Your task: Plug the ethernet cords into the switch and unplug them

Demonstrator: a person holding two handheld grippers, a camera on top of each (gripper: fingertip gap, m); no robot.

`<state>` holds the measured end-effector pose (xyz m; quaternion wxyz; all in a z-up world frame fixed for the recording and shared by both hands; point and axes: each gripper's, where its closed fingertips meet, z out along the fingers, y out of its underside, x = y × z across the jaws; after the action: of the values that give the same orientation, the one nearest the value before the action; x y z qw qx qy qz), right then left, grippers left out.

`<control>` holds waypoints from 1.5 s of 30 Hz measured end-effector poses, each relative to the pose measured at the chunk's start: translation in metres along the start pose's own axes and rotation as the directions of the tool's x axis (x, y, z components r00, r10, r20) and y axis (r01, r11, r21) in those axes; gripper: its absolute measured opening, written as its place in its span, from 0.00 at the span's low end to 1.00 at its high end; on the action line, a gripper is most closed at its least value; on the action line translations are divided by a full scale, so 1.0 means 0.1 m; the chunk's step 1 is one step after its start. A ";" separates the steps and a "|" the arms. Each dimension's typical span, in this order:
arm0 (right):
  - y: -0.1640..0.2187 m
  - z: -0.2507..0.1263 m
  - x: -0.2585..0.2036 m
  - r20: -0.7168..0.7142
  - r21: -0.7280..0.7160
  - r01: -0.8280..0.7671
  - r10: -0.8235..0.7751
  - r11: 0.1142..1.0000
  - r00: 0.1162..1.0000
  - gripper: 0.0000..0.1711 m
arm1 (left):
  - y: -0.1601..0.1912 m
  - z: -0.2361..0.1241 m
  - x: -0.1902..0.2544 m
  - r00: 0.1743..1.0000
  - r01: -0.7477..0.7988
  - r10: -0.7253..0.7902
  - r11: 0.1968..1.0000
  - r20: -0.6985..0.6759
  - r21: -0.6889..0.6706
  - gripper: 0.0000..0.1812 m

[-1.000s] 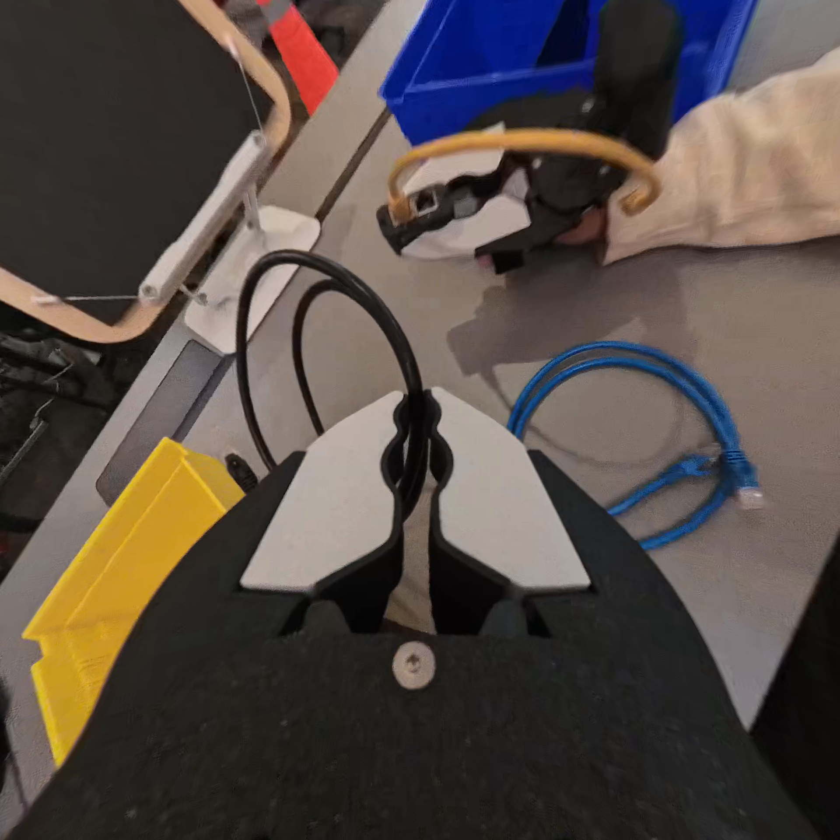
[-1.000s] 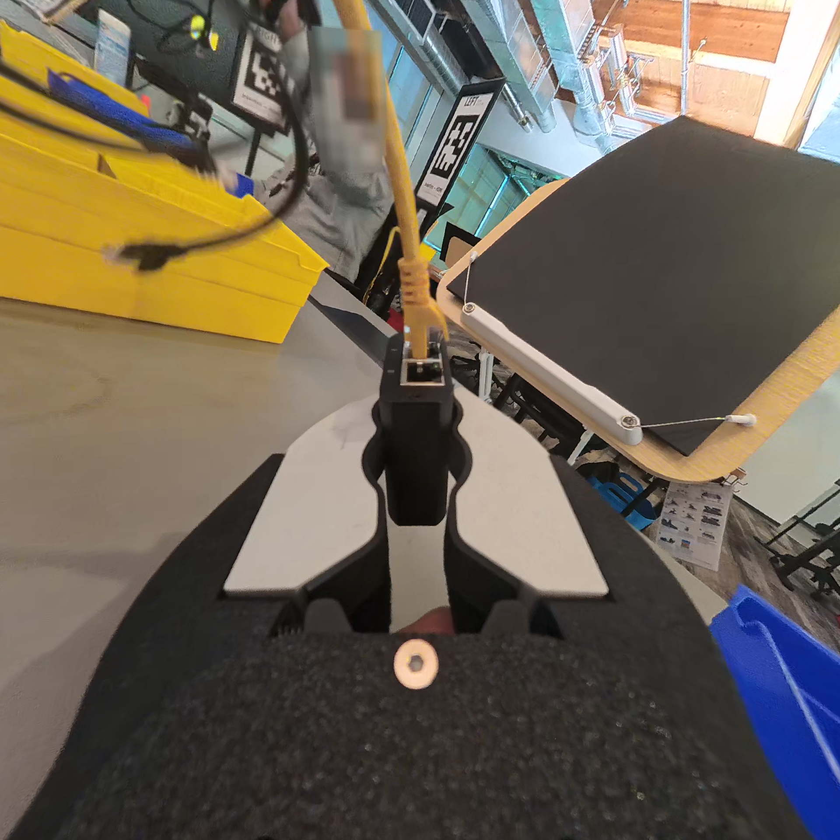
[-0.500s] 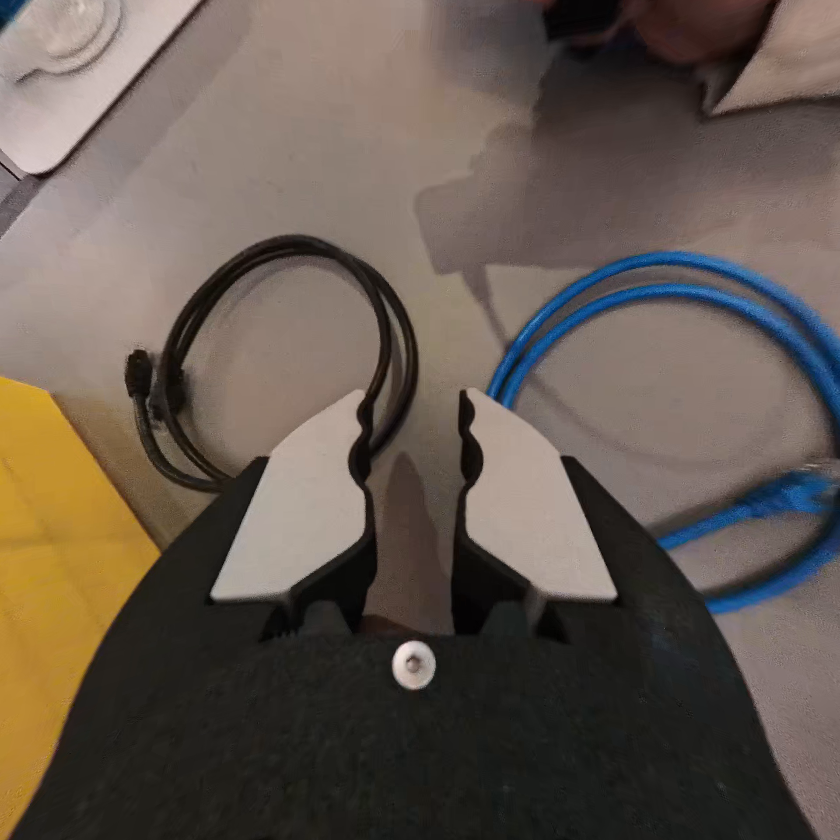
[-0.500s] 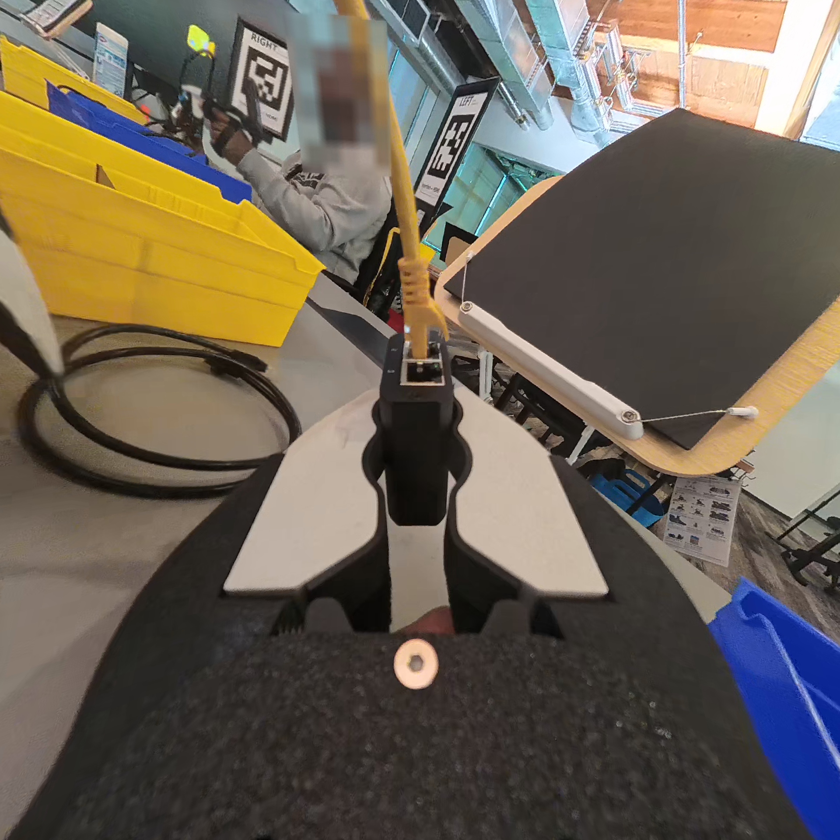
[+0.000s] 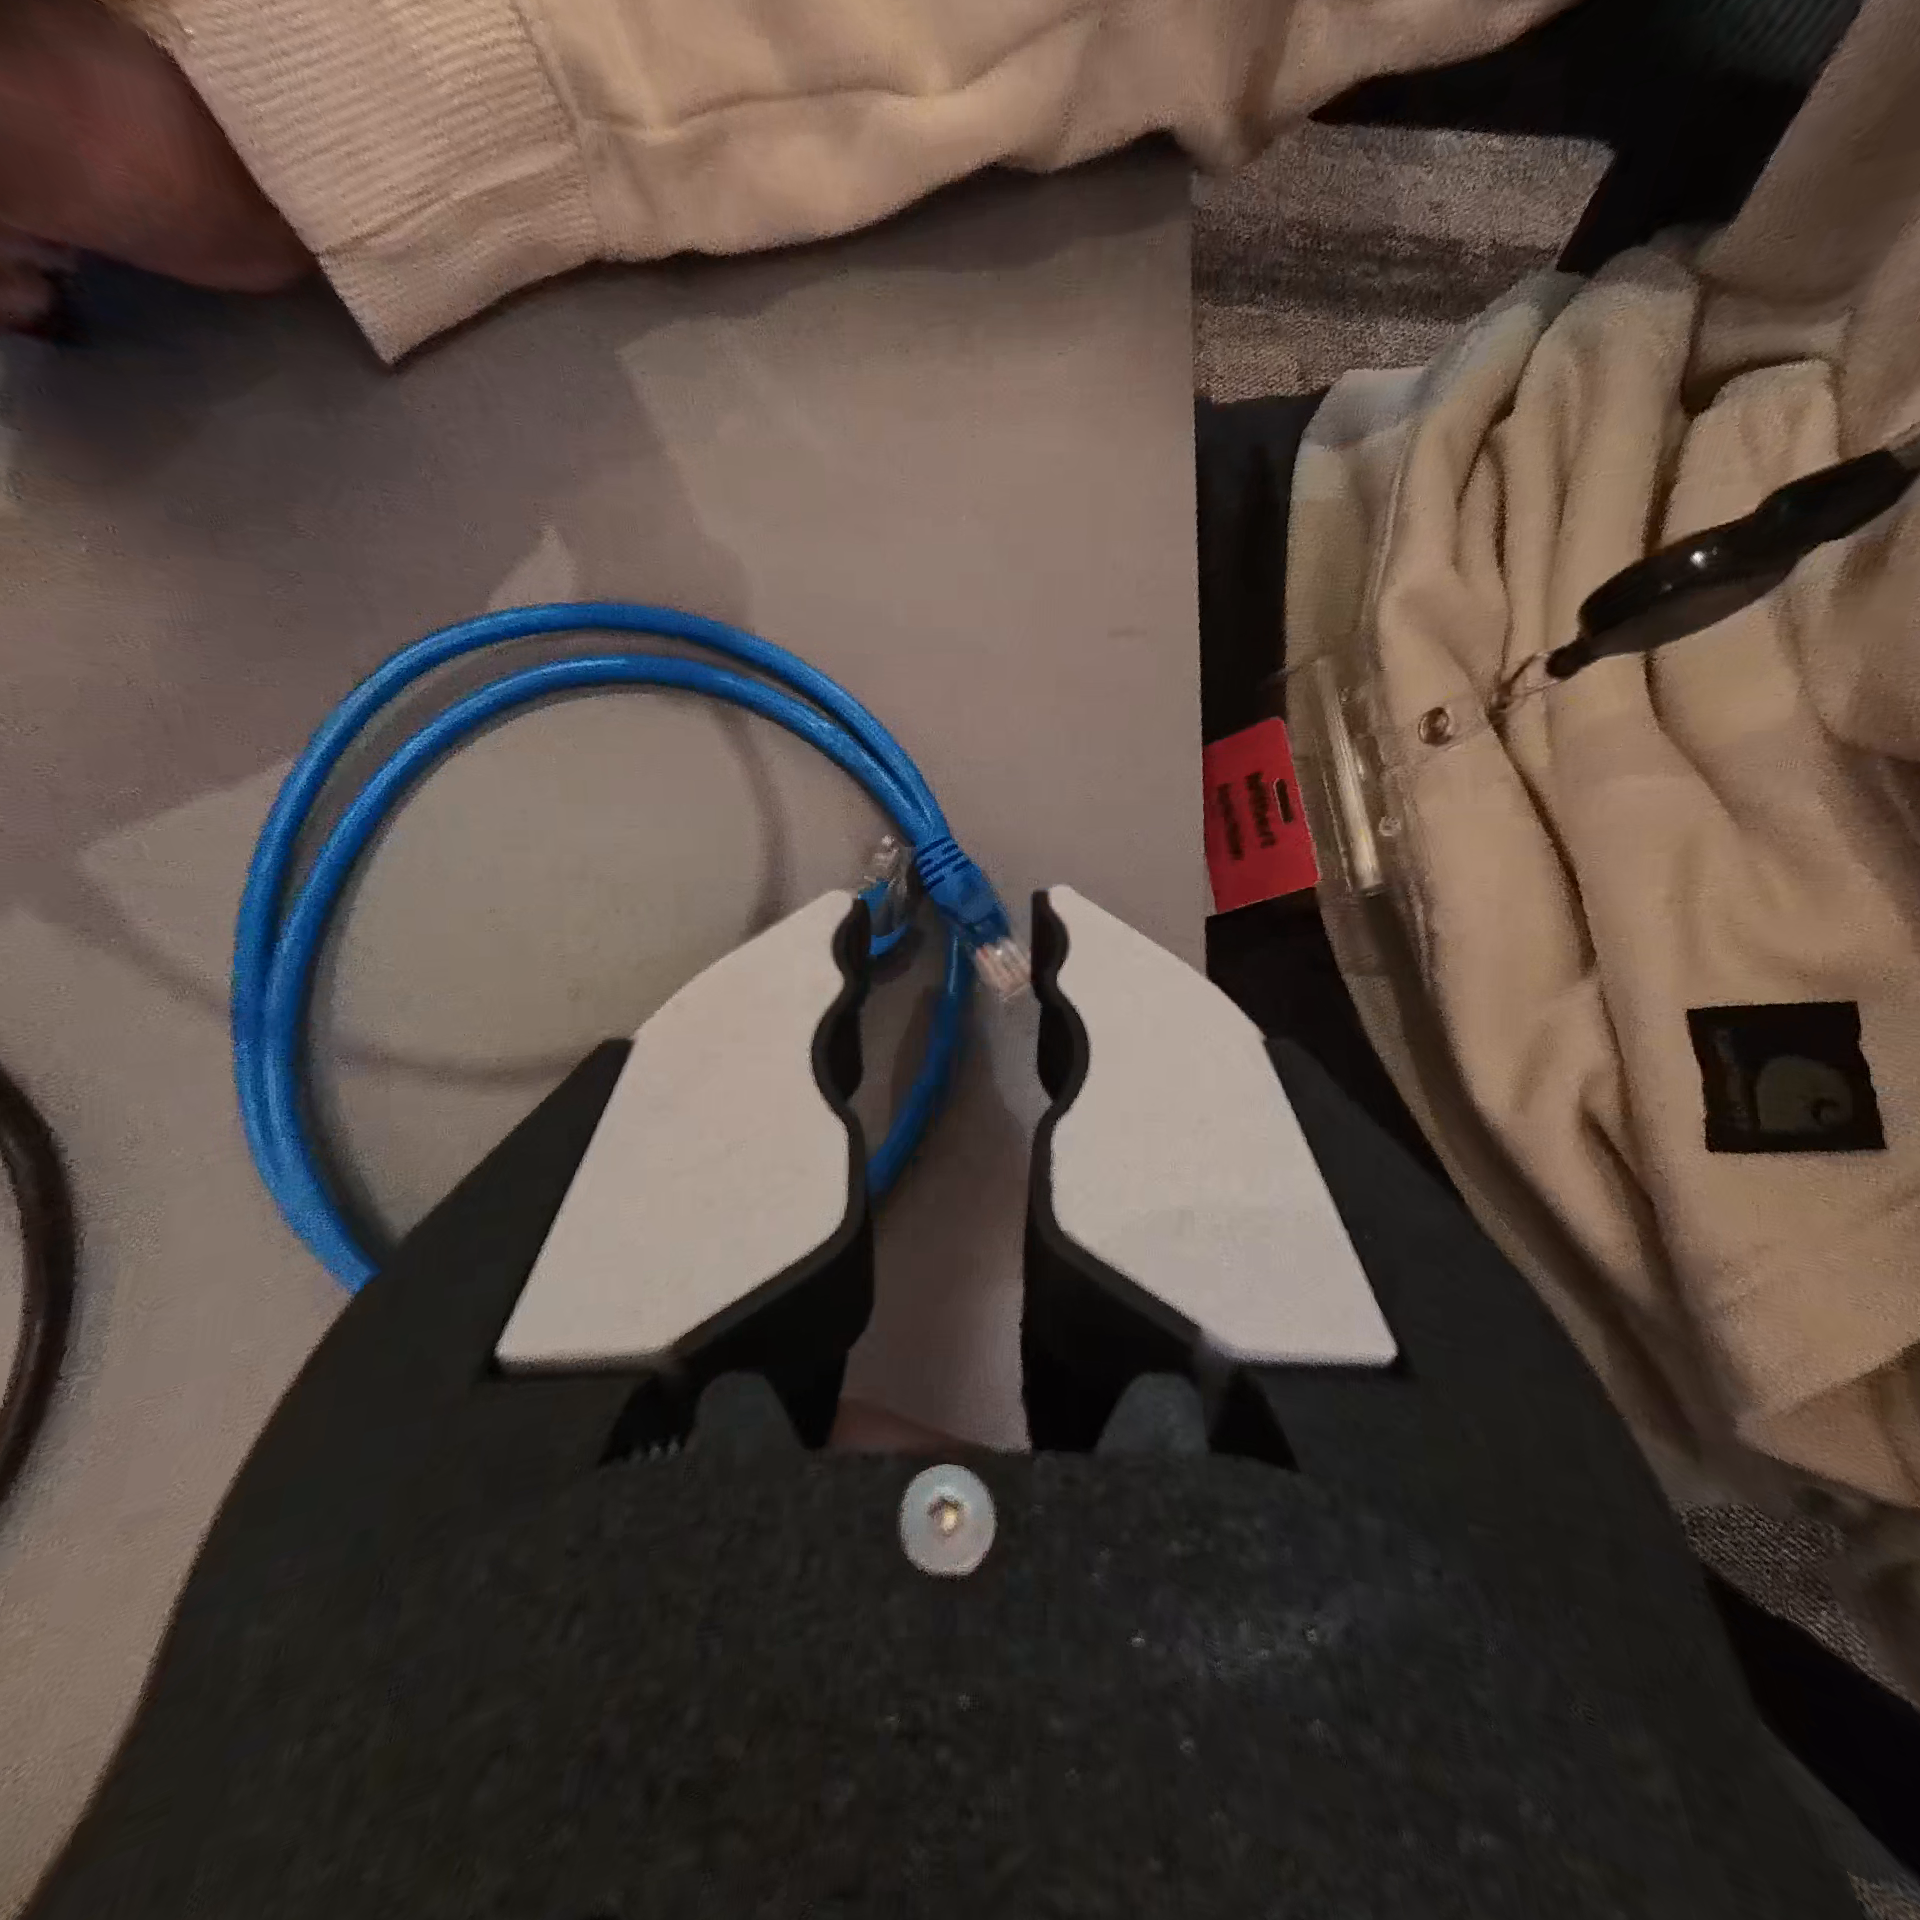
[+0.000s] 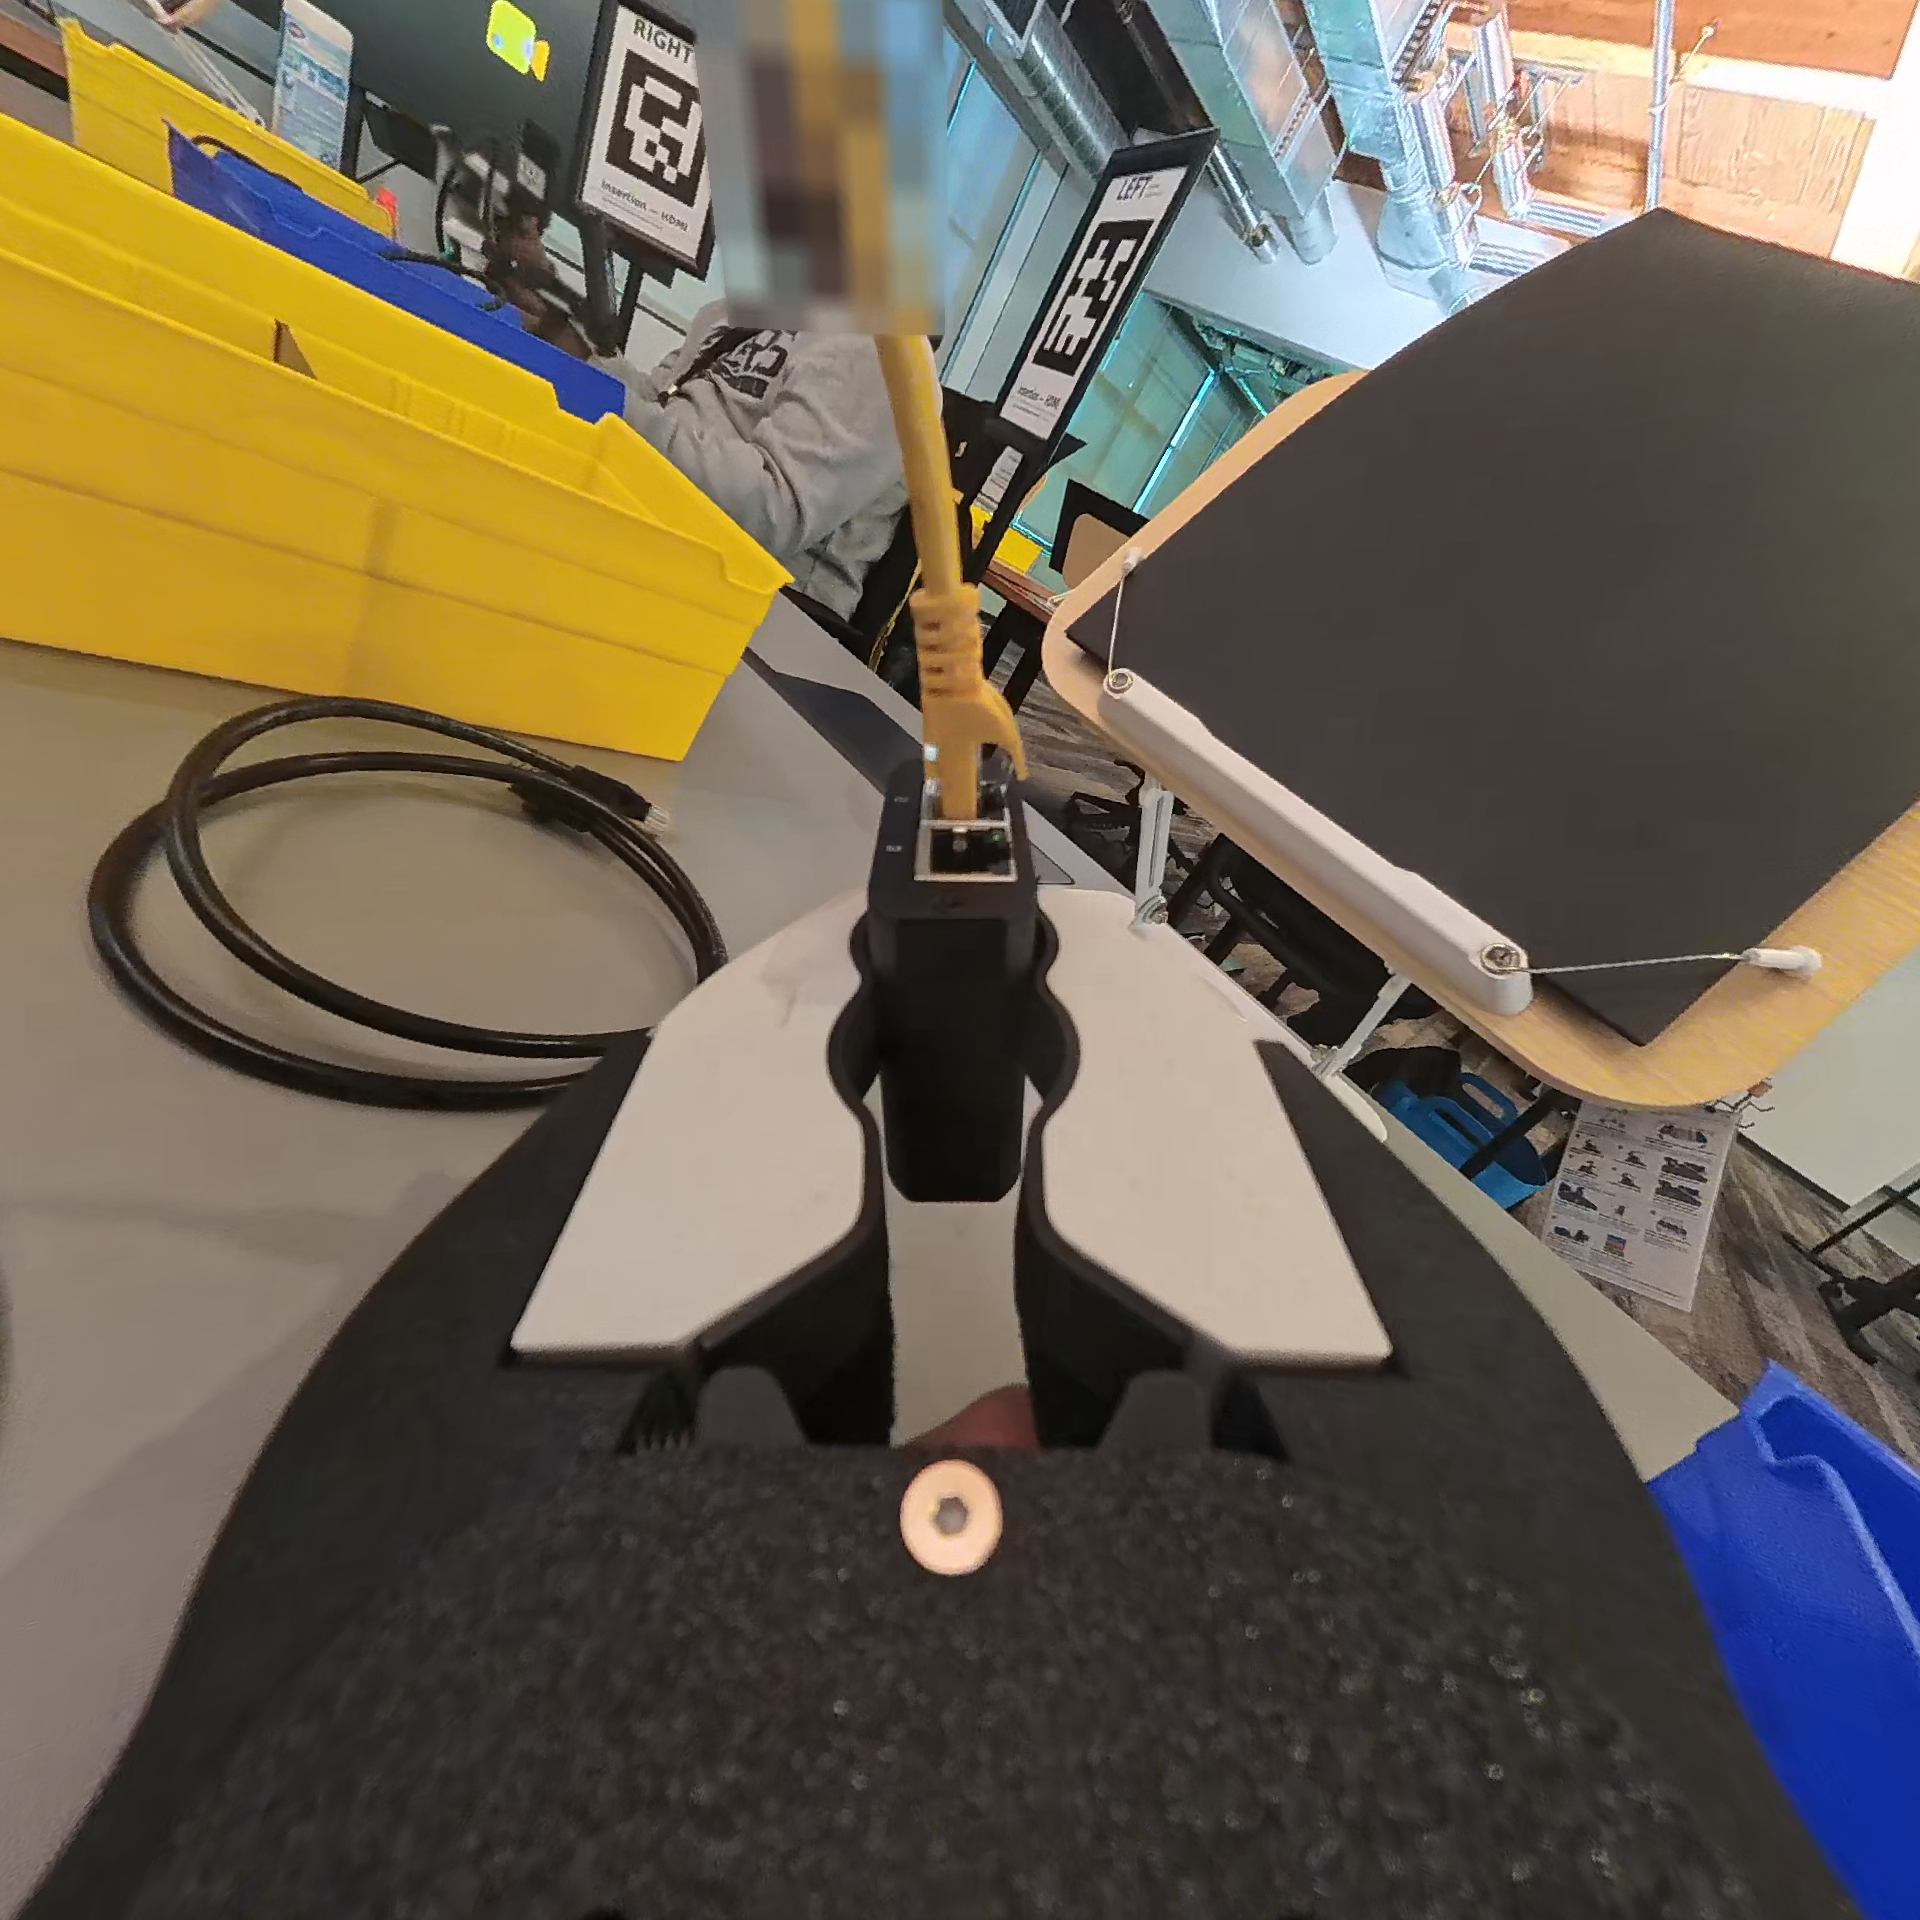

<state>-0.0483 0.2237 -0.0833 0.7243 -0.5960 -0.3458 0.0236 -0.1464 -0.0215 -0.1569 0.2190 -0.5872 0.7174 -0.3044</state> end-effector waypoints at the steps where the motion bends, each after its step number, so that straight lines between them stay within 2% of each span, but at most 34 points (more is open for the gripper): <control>1: 0.00 0.00 0.00 0.001 -0.001 -0.001 0.001 1.000 1.000 0.14 | 0.02 0.04 0.03 1.000 -0.002 0.002 1.000 0.004 -0.006 0.16; 7: 0.01 0.01 -0.03 0.016 -0.009 0.005 -0.005 1.000 1.000 0.14 | 0.11 0.17 -0.01 0.979 0.096 -0.089 0.995 0.182 -0.029 0.20; 11: 0.02 0.02 -0.06 0.027 -0.012 0.014 -0.013 1.000 1.000 0.14 | 0.20 0.23 -0.07 0.949 0.115 -0.087 0.990 0.305 -0.077 0.10; 12: 0.02 0.02 -0.06 0.027 -0.012 0.017 -0.017 1.000 0.999 0.14 | 0.20 0.21 -0.04 0.952 0.095 -0.066 0.992 0.300 -0.084 0.07; 16: 0.02 0.02 -0.07 0.029 -0.013 0.021 -0.020 1.000 0.999 0.14 | 0.21 0.15 0.04 0.962 0.100 -0.076 0.992 0.261 -0.079 0.07; 19: 0.02 0.02 -0.06 0.026 -0.013 0.017 -0.017 1.000 1.000 0.14 | 0.24 0.01 0.08 0.944 -0.116 0.153 0.983 0.292 -0.142 0.07; 21: 0.02 0.02 -0.07 0.028 -0.015 0.014 -0.013 1.000 1.000 0.14 | 0.20 -0.09 0.21 0.927 -0.256 0.282 0.958 0.248 -0.132 0.07; 23: 0.02 0.02 -0.06 0.027 -0.017 0.015 -0.014 1.000 1.000 0.14 | 0.26 -0.26 0.19 0.909 -0.307 0.338 0.938 0.244 -0.159 0.07; 26: 0.03 0.02 -0.06 0.025 -0.020 0.013 -0.013 1.000 1.000 0.14 | 0.62 -0.64 -0.07 0.934 -0.134 0.219 0.947 0.281 -0.291 0.08; 28: 0.03 0.02 -0.06 0.025 -0.020 0.010 -0.010 1.000 1.000 0.14 | 0.81 -0.88 -0.14 0.954 -0.007 0.092 0.959 0.286 -0.285 0.09; 30: 0.03 0.02 -0.05 0.024 -0.023 0.011 -0.010 1.000 1.000 0.14 | 0.96 -1.09 -0.24 0.930 0.105 -0.006 0.963 0.369 -0.248 0.11; 31: 0.03 0.02 -0.06 0.024 -0.023 0.010 -0.009 1.000 1.000 0.14 | 1.02 -1.16 -0.27 0.909 0.165 -0.061 0.961 0.412 -0.221 0.15; 34: 0.04 0.02 -0.05 0.024 -0.024 0.009 -0.008 1.000 1.000 0.14 | 1.08 -1.25 -0.23 0.844 0.289 -0.213 0.954 0.493 -0.083 0.21; 37: 0.03 0.02 -0.06 0.026 -0.024 0.009 -0.009 1.000 1.000 0.14 | 1.05 -1.33 -0.21 0.723 0.362 -0.315 0.931 0.615 0.050 0.21; 39: 0.03 0.02 -0.06 0.028 -0.024 0.010 -0.010 1.000 1.000 0.14 | 0.90 -1.30 -0.22 0.647 0.398 -0.411 0.900 0.642 0.175 0.20; 41: 0.03 0.03 -0.07 0.031 -0.024 0.011 -0.010 1.000 0.999 0.14 | 0.63 -1.06 -0.19 0.637 0.416 -0.481 0.872 0.602 0.256 0.21; 45: 0.03 0.02 -0.07 0.032 -0.023 0.011 -0.011 1.000 0.999 0.14 | 0.46 -0.61 -0.37 0.589 0.479 -0.472 0.858 0.656 0.187 0.28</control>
<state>-0.0540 0.2233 -0.0894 0.7120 -0.6018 -0.3610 0.0252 -0.2116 0.0315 -0.1463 0.3742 -0.8272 0.4041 -0.1114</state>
